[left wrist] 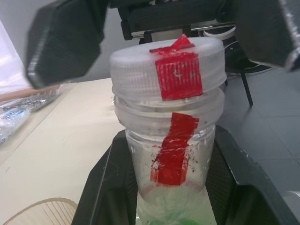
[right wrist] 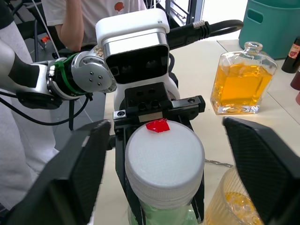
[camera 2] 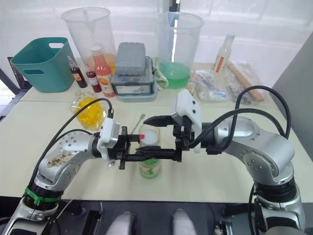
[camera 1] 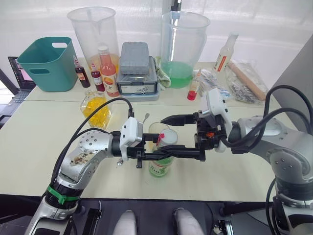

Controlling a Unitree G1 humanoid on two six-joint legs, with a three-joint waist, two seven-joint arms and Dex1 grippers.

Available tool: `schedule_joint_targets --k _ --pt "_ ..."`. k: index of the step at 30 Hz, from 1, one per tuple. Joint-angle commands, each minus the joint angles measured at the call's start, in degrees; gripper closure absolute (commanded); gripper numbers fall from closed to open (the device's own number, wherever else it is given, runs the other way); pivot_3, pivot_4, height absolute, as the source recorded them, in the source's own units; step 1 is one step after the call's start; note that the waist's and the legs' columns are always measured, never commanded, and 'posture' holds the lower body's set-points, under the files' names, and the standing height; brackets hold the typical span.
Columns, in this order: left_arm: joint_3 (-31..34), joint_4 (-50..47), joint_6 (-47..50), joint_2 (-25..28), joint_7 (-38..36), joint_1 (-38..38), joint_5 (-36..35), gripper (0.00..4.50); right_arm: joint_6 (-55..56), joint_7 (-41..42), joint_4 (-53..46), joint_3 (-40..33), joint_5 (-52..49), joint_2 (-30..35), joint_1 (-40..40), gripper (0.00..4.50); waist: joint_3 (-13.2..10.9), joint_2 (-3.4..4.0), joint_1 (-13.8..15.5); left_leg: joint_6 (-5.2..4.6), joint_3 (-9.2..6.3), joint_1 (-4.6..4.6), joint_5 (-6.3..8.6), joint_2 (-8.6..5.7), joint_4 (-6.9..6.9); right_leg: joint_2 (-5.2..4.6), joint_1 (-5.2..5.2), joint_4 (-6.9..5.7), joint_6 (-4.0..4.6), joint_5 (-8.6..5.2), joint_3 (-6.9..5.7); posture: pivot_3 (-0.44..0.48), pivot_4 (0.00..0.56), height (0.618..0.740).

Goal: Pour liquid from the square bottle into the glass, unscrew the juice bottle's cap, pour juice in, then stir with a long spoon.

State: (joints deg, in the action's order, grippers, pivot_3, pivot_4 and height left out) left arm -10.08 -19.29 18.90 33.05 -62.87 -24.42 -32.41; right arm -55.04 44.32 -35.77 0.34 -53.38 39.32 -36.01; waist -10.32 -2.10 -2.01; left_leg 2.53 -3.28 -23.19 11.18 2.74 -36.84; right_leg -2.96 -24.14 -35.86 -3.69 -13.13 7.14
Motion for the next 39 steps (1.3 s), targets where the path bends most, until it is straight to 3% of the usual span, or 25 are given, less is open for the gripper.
schedule_joint_targets --k 1,4,14,19,23,26,33,39 --pt "-1.4 2.3 0.2 0.2 0.8 0.3 3.5 3.03 0.9 -0.6 -2.0 -2.3 -2.3 0.4 1.0 1.88 0.0 0.00 0.0 0.00 0.00 0.00 0.00 0.00 0.00 0.00 0.00 0.00 0.00 0.00 0.00 0.000 0.150 0.739" --pt "-1.3 2.3 0.2 0.2 1.0 0.4 3.7 3.03 1.7 -0.1 -2.3 -2.4 -2.7 0.7 2.1 2.82 0.0 0.00 0.0 0.00 0.00 -0.01 0.00 0.00 0.00 0.00 0.00 0.00 0.00 0.00 0.00 0.000 0.150 0.739" --pt "-0.7 1.5 0.7 0.5 2.1 0.9 3.8 3.03 6.7 8.9 -0.3 2.1 0.6 3.4 1.0 2.82 0.0 0.00 0.0 0.00 0.00 0.00 0.00 0.00 0.00 0.00 0.01 0.02 0.00 -0.01 0.00 0.000 0.150 0.739" --pt "-0.2 1.3 1.3 0.5 2.4 1.2 3.5 3.03 12.8 21.1 5.5 7.5 5.7 3.8 -4.8 2.82 0.0 0.00 -0.1 0.00 0.00 0.01 0.00 0.00 0.01 0.01 0.00 0.02 0.00 -0.01 -0.01 0.000 0.150 0.739" --pt "-0.4 0.8 1.7 0.5 2.2 1.3 3.5 3.03 17.6 32.4 15.7 10.7 10.0 2.8 -13.5 2.82 0.0 0.00 -0.3 0.00 0.01 0.00 0.00 0.00 0.01 0.00 -0.01 0.03 -0.01 0.00 -0.01 0.000 0.150 0.739" --pt "-0.4 0.2 1.9 0.6 2.6 1.5 3.7 3.03 18.1 35.8 20.3 10.6 10.4 1.4 -18.1 2.82 0.0 0.02 -0.3 0.00 0.00 0.00 0.00 0.01 0.03 0.01 -0.02 0.00 -0.08 0.04 -0.01 0.000 0.150 0.739" --pt "0.2 -2.1 3.5 0.6 4.1 2.8 2.7 3.03 10.8 33.5 20.3 5.8 3.4 -0.6 -25.4 2.82 0.0 0.02 -0.3 -0.01 -0.03 -0.02 0.01 0.00 0.03 0.01 -0.04 -0.02 -0.29 0.17 -0.03 0.000 0.150 0.739" --pt "0.9 -3.5 4.3 1.3 4.4 3.6 2.4 3.03 8.9 25.5 21.4 -0.2 7.0 4.5 -21.0 2.82 0.0 0.00 0.0 0.00 -0.03 -0.05 0.01 0.00 0.03 0.00 -0.02 0.03 -0.02 0.01 -0.04 0.000 0.150 0.739"
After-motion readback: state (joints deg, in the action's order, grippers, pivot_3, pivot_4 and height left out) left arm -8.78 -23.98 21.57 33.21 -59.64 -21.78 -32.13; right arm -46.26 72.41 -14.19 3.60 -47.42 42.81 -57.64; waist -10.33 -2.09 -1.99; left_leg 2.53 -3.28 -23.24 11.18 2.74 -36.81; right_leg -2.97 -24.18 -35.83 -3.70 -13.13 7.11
